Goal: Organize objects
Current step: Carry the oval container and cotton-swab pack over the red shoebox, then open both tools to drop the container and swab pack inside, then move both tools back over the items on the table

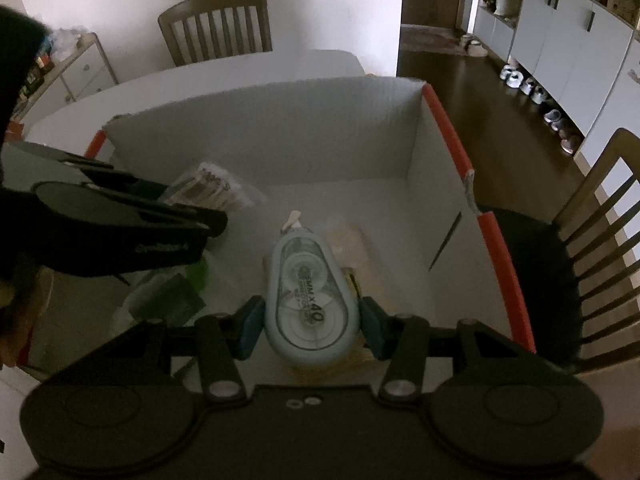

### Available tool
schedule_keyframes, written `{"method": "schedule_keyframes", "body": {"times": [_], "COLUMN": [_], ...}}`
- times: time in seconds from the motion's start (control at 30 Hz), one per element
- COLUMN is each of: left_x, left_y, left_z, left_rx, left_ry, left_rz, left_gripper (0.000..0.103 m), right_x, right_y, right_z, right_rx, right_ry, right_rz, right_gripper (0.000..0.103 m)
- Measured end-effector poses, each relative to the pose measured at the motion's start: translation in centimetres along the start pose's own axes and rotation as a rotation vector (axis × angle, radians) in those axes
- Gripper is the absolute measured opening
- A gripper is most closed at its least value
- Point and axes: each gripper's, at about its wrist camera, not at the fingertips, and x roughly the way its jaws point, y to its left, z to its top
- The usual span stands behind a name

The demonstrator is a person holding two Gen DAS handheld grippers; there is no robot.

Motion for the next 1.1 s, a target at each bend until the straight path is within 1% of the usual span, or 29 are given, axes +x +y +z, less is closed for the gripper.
{"method": "schedule_keyframes", "body": {"times": [0.27,0.37,0.4,0.47,0.5,0.53,0.57,0.77,0.87,1.1], "left_x": [1.4,1.7,1.7,1.7,1.5,1.3,1.0,-1.1,-2.5,-6.5], "left_y": [-0.1,-0.1,0.0,0.1,0.2,0.2,0.3,1.0,1.3,1.4], "left_z": [0.3,0.3,0.3,0.3,0.3,0.2,0.1,-0.6,-1.0,-2.0], "left_rx": [-0.007,-0.004,-0.008,-0.014,-0.013,-0.011,-0.010,-0.052,-0.060,-0.071], "left_ry": [0.067,0.077,0.079,0.082,0.077,0.070,0.059,0.009,-0.019,-0.098], "left_rz": [-0.008,-0.007,-0.008,0.000,0.007,0.013,0.018,0.010,0.001,-0.018], "left_gripper": [0.035,0.036,0.038,0.048,0.055,0.061,0.062,0.063,0.063,0.063], "right_x": [0.1,0.2,0.2,0.2,0.2,0.1,0.0,-1.6,-2.7,-5.7], "right_y": [0.3,0.4,0.4,0.2,0.0,-0.1,-0.1,-0.6,-0.6,0.4], "right_z": [-0.4,-0.3,-0.3,-0.4,-0.3,-0.4,-0.4,-0.4,-0.5,-0.4], "right_rx": [-0.015,-0.014,-0.013,-0.010,-0.009,-0.006,-0.005,-0.005,0.004,-0.018], "right_ry": [0.003,0.002,0.005,0.005,0.003,0.001,-0.002,-0.042,-0.061,-0.113], "right_rz": [-0.020,-0.024,-0.023,-0.029,-0.028,-0.027,-0.024,-0.001,0.013,0.022], "right_gripper": [0.051,0.051,0.051,0.051,0.051,0.051,0.051,0.052,0.056,0.058]}}
